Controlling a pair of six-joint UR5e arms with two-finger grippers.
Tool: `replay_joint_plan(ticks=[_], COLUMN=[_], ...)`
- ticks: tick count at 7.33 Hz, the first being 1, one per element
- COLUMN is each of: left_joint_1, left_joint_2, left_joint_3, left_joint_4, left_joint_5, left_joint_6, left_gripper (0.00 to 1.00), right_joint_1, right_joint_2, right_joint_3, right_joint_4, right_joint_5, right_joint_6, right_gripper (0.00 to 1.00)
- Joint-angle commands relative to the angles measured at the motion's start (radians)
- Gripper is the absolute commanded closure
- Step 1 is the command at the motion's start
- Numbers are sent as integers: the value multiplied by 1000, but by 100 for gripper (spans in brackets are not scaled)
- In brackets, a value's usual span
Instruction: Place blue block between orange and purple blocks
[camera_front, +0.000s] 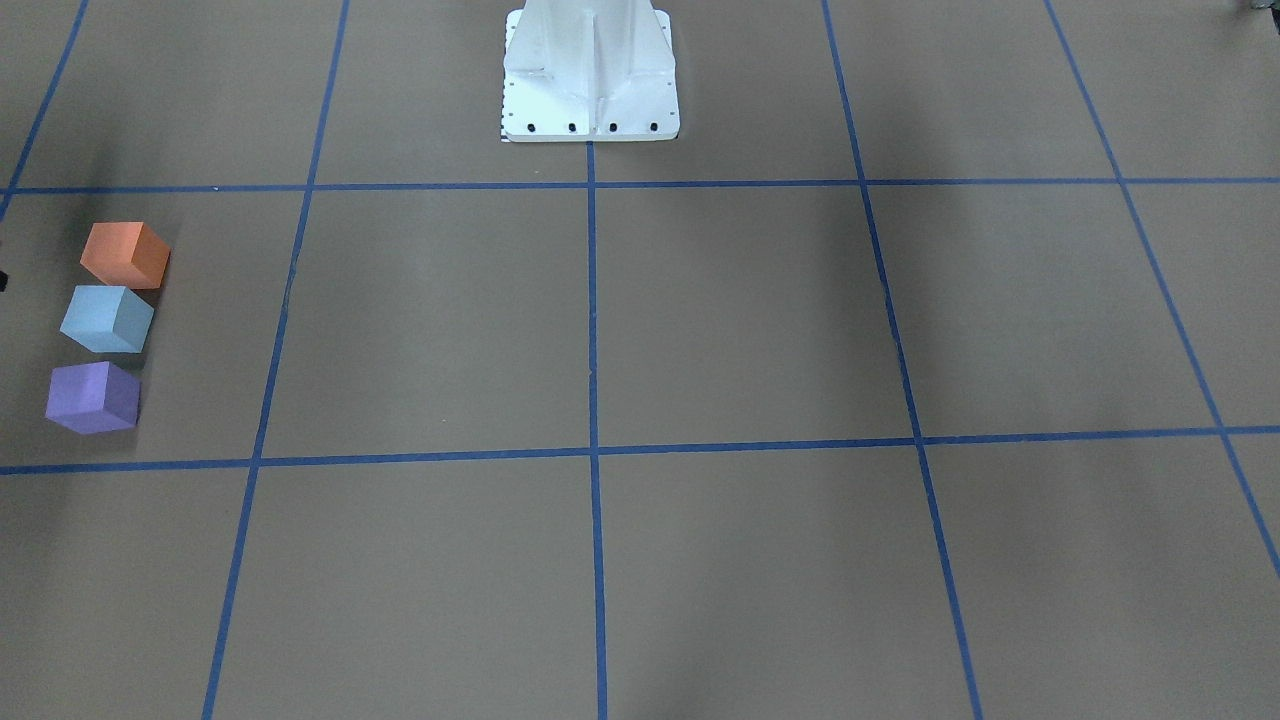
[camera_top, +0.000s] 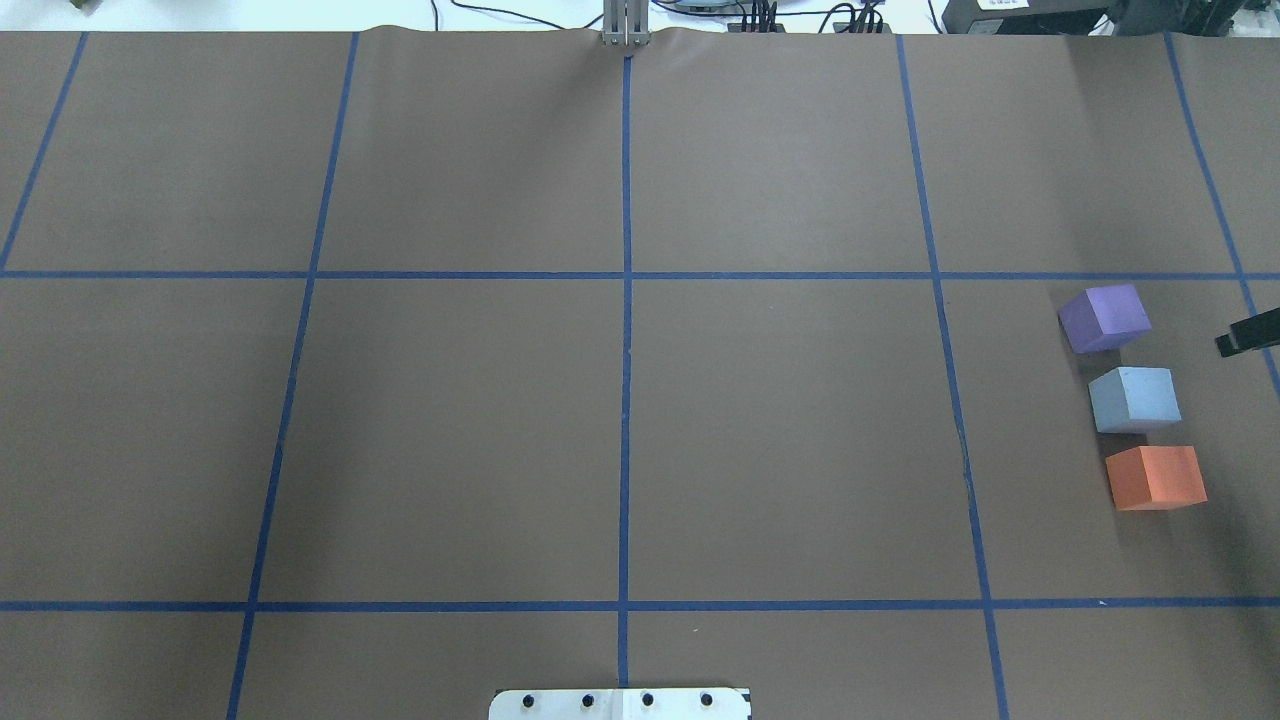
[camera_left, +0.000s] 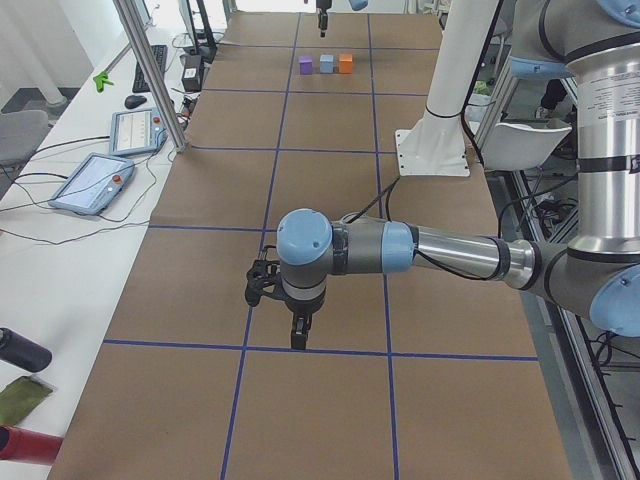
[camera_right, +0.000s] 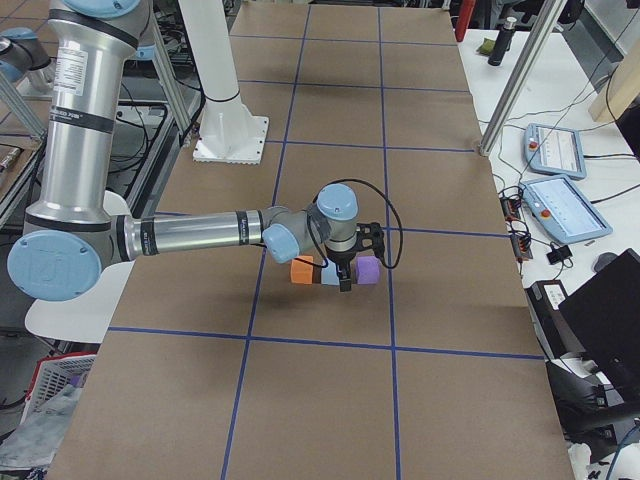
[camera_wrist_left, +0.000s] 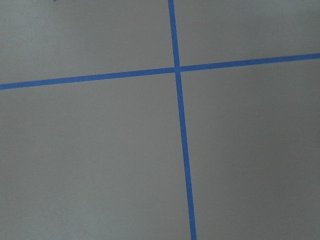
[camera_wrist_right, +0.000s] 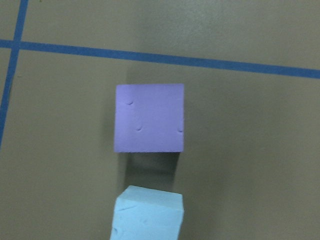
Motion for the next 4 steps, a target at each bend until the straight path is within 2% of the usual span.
replay_joint_plan(ticks=[1,2,4], left_joint_1=[0,0,3], left_joint_2=[-1,1,-1], left_joint_3=[0,7,19], left_joint_4=[-11,-37,-79], left_joint_5=[0,0,11], left_joint_6=[7,6,10], left_gripper=[0,0,0], right_joint_1=[228,237,237], right_joint_2=[98,100,85], right_joint_3=[44,39,33], right_joint_4=[-411,-464,-465], right_joint_5=[42,42,42], right_joint_6=[-381,-446,-434], right_gripper=[0,0,0])
